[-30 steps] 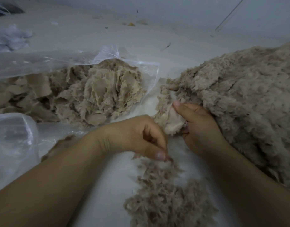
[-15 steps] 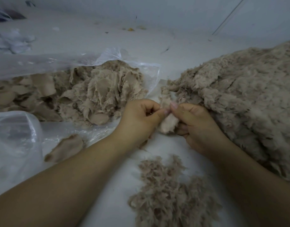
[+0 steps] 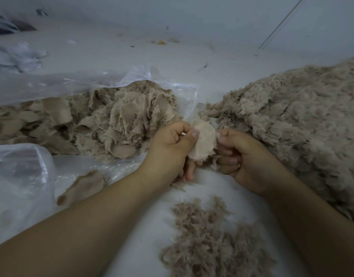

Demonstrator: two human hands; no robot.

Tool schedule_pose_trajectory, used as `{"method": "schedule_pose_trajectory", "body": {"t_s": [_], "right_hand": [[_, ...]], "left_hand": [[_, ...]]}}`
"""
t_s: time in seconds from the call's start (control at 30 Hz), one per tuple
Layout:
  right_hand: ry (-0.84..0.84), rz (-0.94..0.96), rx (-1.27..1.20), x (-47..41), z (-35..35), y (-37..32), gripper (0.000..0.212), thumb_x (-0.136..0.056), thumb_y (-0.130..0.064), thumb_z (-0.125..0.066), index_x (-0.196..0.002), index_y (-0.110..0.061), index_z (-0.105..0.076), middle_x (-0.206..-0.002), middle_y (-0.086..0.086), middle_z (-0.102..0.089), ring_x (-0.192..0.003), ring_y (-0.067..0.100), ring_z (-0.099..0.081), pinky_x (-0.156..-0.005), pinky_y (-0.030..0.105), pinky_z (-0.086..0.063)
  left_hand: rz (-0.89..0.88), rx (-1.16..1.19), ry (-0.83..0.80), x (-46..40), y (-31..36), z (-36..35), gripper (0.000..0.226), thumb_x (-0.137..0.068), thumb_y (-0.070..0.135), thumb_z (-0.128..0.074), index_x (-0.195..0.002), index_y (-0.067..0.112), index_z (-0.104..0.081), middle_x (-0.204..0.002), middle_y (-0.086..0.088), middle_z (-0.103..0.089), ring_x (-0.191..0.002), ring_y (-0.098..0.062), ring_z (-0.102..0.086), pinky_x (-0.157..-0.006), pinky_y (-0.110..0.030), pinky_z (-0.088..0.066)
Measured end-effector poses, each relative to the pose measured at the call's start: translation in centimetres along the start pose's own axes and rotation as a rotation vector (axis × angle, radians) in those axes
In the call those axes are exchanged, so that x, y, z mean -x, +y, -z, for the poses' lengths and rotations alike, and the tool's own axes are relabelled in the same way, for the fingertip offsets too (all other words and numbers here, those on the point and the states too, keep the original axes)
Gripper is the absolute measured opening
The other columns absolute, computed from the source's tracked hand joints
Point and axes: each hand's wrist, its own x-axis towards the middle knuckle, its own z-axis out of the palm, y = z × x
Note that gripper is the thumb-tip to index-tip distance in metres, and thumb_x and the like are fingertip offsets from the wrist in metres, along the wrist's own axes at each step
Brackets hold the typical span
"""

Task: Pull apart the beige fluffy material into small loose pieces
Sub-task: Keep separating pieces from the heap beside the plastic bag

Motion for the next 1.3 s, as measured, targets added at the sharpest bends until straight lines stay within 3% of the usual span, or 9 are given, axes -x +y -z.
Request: {"method": "schedule_pose_trajectory", "body": {"t_s": [0.1, 0.2, 0.47, 0.63, 0.77, 0.9, 1.0, 1.1, 1.3], "right_hand": [[-0.013, 0.031, 0.119, 0.0, -0.2, 0.4, 0.020, -0.087, -0.027, -0.067, -0.070, -0.016, -0.064, -0.058, 0.000, -0.040, -0.039, 0.002, -0.026, -0.035, 0.014, -0.022], [0.008, 0.058, 0.262, 0.1, -0.5, 0.7, 0.029, -0.075, -0.025, -0.072, -0.083, 0.001, -0.063, -0.061, 0.011, -0.043, -0.039, 0.004, -0.024, -0.036, 0.015, -0.023], [0.022, 0.031, 0.184, -0.1, -0.7, 0.5, 0.015, -0.081, -0.025, -0.069, -0.066, -0.022, -0.070, -0.053, -0.004, -0.037, -0.039, 0.003, -0.023, -0.036, 0.014, -0.021], [0.031, 0.089, 0.279, 0.0, -0.7, 0.8, 0.012, -0.073, -0.023, -0.074, -0.064, -0.018, -0.069, -0.050, -0.002, -0.040, -0.038, 0.006, -0.023, -0.038, 0.014, -0.023], [0.037, 0.062, 0.315, -0.2, -0.6, 0.8, 0.024, -0.081, -0.011, -0.068, -0.059, -0.020, -0.069, -0.044, -0.005, -0.042, -0.036, 0.006, -0.024, -0.038, 0.014, -0.024], [0.073, 0.049, 0.315, -0.1, -0.9, 0.7, 0.034, -0.088, 0.000, -0.062, -0.061, -0.019, -0.069, -0.046, -0.003, -0.037, -0.038, 0.008, -0.022, -0.038, 0.016, -0.022], [0.115, 0.046, 0.301, -0.1, -1.3, 0.7, 0.036, -0.090, 0.002, -0.059, -0.063, -0.018, -0.071, -0.056, 0.005, -0.042, -0.040, 0.008, -0.022, -0.038, 0.016, -0.022], [0.143, 0.047, 0.273, -0.1, -1.5, 0.6, 0.037, -0.092, 0.002, -0.056, -0.062, -0.015, -0.070, -0.060, 0.008, -0.043, -0.040, 0.008, -0.022, -0.038, 0.015, -0.020], [0.101, 0.025, 0.266, 0.4, -1.4, 0.2, 0.045, -0.095, -0.004, -0.044, -0.055, -0.009, -0.064, -0.045, 0.000, -0.037, -0.033, 0.008, -0.023, -0.037, 0.014, -0.015]], "left_hand": [[-0.034, -0.013, -0.038, 0.1, -0.1, -0.4, 0.017, -0.104, 0.014, -0.043, -0.088, 0.007, -0.048, -0.053, -0.033, -0.050, -0.024, -0.022, -0.041, -0.033, -0.016, -0.032], [-0.073, -0.052, 0.043, -0.1, 0.0, -0.5, 0.014, -0.104, 0.012, -0.041, -0.091, 0.009, -0.043, -0.048, -0.020, -0.052, -0.024, -0.021, -0.039, -0.032, -0.018, -0.030], [-0.134, -0.171, 0.213, -0.8, -0.1, -0.3, 0.019, -0.102, 0.019, -0.048, -0.082, 0.019, -0.046, -0.043, 0.001, -0.050, -0.032, -0.011, -0.042, -0.034, -0.019, -0.029], [-0.304, -0.266, 0.270, -1.0, 0.1, -0.5, 0.015, -0.093, 0.018, -0.051, -0.082, 0.027, -0.046, -0.054, -0.018, -0.050, -0.043, -0.034, -0.046, -0.039, -0.039, -0.036], [-0.521, -0.556, 0.534, -1.7, 1.3, 2.2, 0.021, -0.093, 0.010, -0.049, -0.084, 0.027, -0.041, -0.060, 0.007, -0.042, -0.050, -0.010, -0.042, -0.048, -0.027, -0.034], [-0.436, -1.102, 0.669, -1.9, 1.5, 4.1, 0.013, -0.090, 0.013, -0.060, -0.080, 0.014, -0.051, -0.060, 0.012, -0.043, -0.050, -0.010, -0.042, -0.045, -0.028, -0.027], [-0.226, -1.533, 0.541, -2.0, 1.4, 4.4, 0.009, -0.085, 0.006, -0.055, -0.084, 0.010, -0.063, -0.073, -0.009, -0.063, -0.062, -0.033, -0.059, -0.045, -0.027, -0.021], [-0.088, -1.738, 0.363, -1.6, 1.6, 4.1, 0.018, -0.080, 0.004, -0.054, -0.091, 0.013, -0.066, -0.090, -0.008, -0.066, -0.077, -0.030, -0.064, -0.043, -0.024, -0.011], [-0.519, -1.488, 0.350, -0.9, 1.9, 2.7, 0.009, -0.074, 0.004, -0.067, -0.070, 0.006, -0.060, -0.067, -0.013, -0.059, -0.046, -0.031, -0.052, -0.042, -0.025, -0.030]]}}
